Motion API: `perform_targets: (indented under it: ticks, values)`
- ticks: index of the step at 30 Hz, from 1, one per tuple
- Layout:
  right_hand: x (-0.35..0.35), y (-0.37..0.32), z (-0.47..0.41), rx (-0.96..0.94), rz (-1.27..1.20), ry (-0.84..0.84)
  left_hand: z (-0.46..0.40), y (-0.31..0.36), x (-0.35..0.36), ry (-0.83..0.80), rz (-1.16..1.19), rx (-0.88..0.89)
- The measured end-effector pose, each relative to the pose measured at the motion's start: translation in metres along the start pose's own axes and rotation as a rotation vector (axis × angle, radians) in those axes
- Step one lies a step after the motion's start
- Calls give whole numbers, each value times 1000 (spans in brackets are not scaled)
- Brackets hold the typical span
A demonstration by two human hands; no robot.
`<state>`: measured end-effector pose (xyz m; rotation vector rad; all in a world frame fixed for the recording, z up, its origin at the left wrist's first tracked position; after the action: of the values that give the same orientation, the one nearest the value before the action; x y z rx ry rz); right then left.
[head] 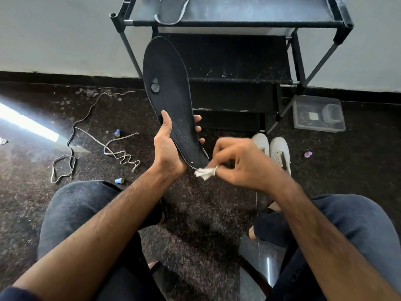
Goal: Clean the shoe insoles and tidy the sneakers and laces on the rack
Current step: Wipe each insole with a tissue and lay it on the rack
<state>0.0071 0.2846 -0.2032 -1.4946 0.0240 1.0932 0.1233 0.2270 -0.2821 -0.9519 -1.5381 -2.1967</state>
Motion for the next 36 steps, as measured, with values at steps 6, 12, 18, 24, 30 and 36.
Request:
perform_targets:
  ticks: [6,12,18,24,30,36]
  values:
    - [-2,-11,-8,-32,36,313,2,-4,5,-17,14,-57]
    - [42,1,-12,-20,211,-176,1,-3,-9,35,45,-26]
    - [-31,20,8,40,-80,419,2,-3,-2,16,1,-30]
    - [31,11,-20,-13,240,74,3,-4,-9,62,45,-41]
    - [-12,66,-4,297,147,114,1,-1,-16,145,-138,-18]
    - [-20,80,0,138,-1185,456,-6,-15,-3,41,-1094,-120]
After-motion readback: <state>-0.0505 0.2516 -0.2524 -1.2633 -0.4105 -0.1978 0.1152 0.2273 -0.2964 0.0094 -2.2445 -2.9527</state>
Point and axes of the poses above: each hand's wrist, its own z-axis away from the middle knuckle, its own x-axis out of the palm, y = z × x, the point moved 10 cm from there along -z, towards the middle knuckle, and after that the axes turned 13 degrees about -y, right-handed, at the moved point
